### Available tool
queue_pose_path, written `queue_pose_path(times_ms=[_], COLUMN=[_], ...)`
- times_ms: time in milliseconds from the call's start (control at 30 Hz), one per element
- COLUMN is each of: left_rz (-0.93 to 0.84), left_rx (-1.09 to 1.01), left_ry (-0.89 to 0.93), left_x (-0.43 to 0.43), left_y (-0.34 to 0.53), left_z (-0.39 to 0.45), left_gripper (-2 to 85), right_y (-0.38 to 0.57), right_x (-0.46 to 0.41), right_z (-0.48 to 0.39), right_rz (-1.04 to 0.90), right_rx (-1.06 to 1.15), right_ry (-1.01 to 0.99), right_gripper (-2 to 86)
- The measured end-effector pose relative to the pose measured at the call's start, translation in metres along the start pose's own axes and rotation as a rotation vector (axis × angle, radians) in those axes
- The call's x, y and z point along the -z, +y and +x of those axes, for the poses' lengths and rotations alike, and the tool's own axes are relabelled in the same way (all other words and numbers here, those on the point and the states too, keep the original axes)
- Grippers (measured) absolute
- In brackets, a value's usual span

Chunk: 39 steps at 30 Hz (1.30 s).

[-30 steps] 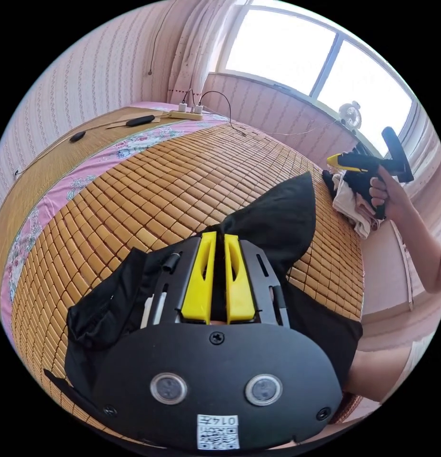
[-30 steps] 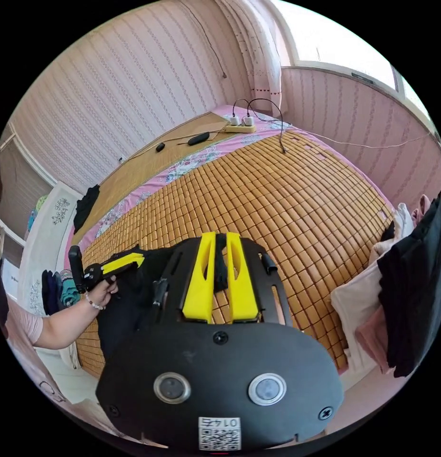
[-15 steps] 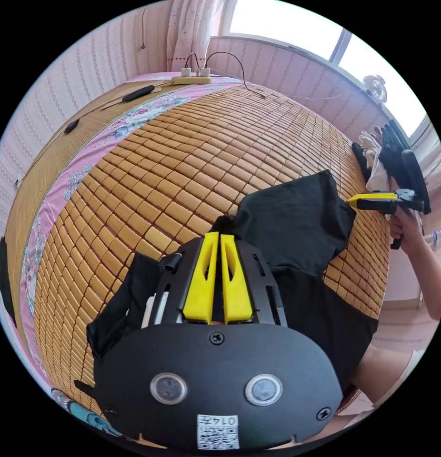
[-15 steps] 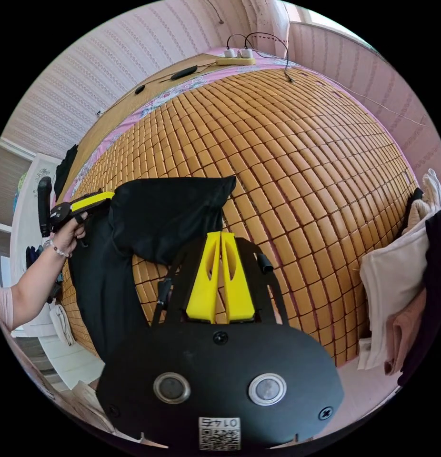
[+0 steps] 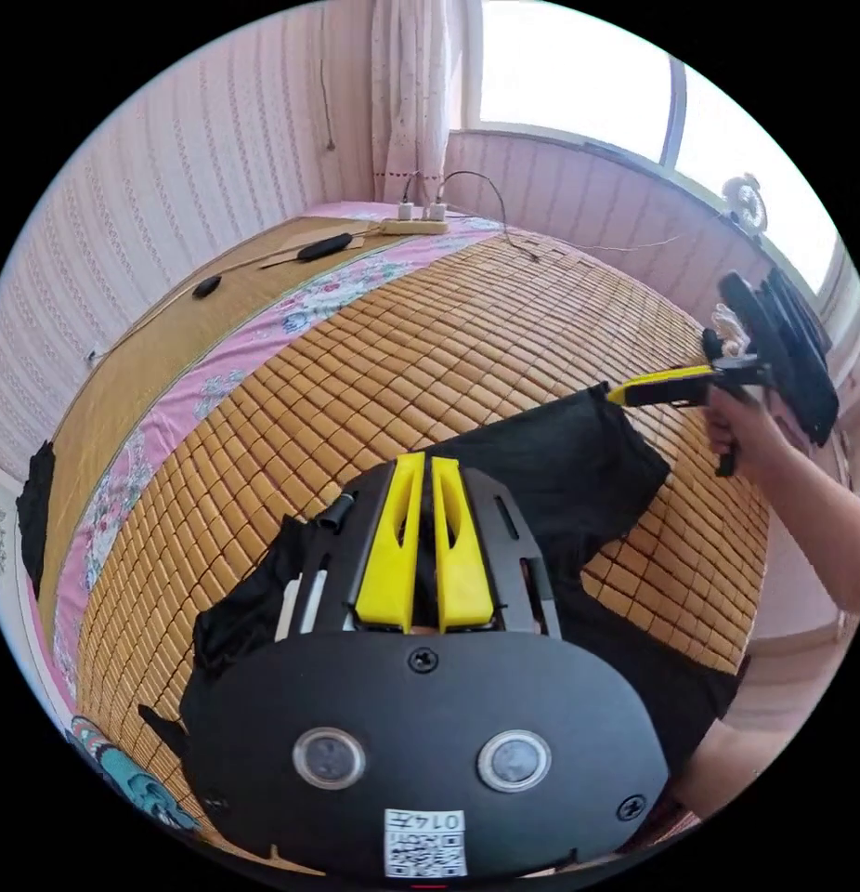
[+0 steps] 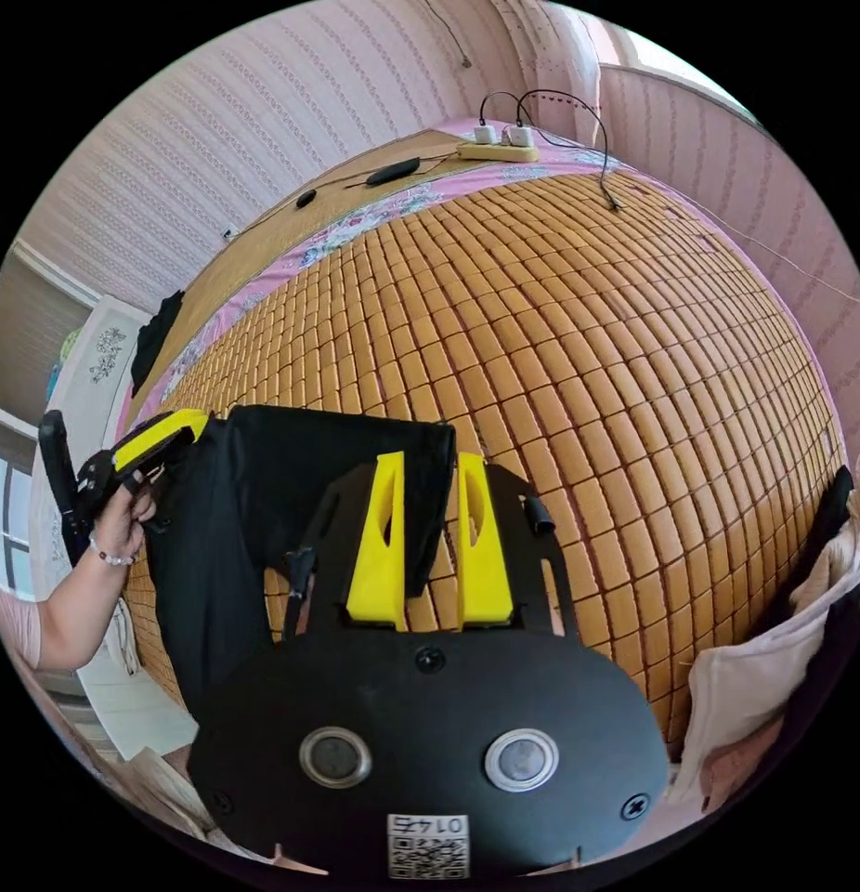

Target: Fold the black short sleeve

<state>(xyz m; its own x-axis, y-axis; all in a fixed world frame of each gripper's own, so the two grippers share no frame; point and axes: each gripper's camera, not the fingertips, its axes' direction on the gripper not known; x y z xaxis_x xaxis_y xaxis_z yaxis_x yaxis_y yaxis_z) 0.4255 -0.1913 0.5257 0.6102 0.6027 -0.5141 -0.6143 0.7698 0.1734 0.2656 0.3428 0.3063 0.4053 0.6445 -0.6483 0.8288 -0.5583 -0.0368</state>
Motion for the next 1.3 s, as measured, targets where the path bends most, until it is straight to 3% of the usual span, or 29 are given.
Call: queue_pose_path(times_ms=[100,233,300,433,600,733,800,933,1000,1067,1300], left_rz=[-0.002,0.014,0.008,-0.024,-0.031,-0.185,-0.173,-0.043,-0.100,-0.199,-0.111], left_rx=[-0.140,-0.207,-0.245,-0.281,-0.310,-0.348,-0.362,-0.344,-0.296,-0.265,-0.256], left_ry=[0.170,0.359,0.357,0.323,0.309,0.254,0.264,0.453,0.500,0.533,0.523], left_x=[0.000,-0.001,-0.006,-0.023,-0.041,-0.091,-0.086,-0.056,-0.069,-0.083,0.001], left_y=[-0.005,-0.012,-0.017,-0.035,-0.057,-0.071,-0.075,-0.082,-0.083,-0.078,-0.019], left_z=[0.063,0.117,0.133,0.149,0.160,0.179,0.176,0.155,0.142,0.129,0.067], left_gripper=[1.5,3.8,4.7,5.7,6.2,5.5,2.4,0.4,1.7,6.0,7.7], right_y=[-0.007,-0.004,-0.017,-0.045,-0.041,-0.050,-0.058,-0.066,-0.067,-0.064,-0.050], right_x=[0.000,0.050,0.065,0.030,0.007,-0.027,-0.033,-0.019,-0.024,-0.035,-0.029], right_z=[-0.003,0.008,0.024,0.043,0.018,-0.001,-0.012,-0.013,-0.008,-0.004,-0.016], right_rz=[-0.071,-0.049,0.052,0.024,0.006,-0.065,-0.090,-0.095,-0.126,-0.167,-0.072], right_rx=[-0.001,-0.070,-0.127,-0.206,-0.095,-0.027,0.026,0.044,0.041,0.026,-0.001], right_ry=[-0.004,-0.186,-0.206,-0.072,-0.014,-0.024,0.035,0.020,0.043,0.042,0.073], right_gripper=[1.5,1.4,2.1,5.5,6.6,6.9,5.5,0.4,-0.1,-0.1,5.6])
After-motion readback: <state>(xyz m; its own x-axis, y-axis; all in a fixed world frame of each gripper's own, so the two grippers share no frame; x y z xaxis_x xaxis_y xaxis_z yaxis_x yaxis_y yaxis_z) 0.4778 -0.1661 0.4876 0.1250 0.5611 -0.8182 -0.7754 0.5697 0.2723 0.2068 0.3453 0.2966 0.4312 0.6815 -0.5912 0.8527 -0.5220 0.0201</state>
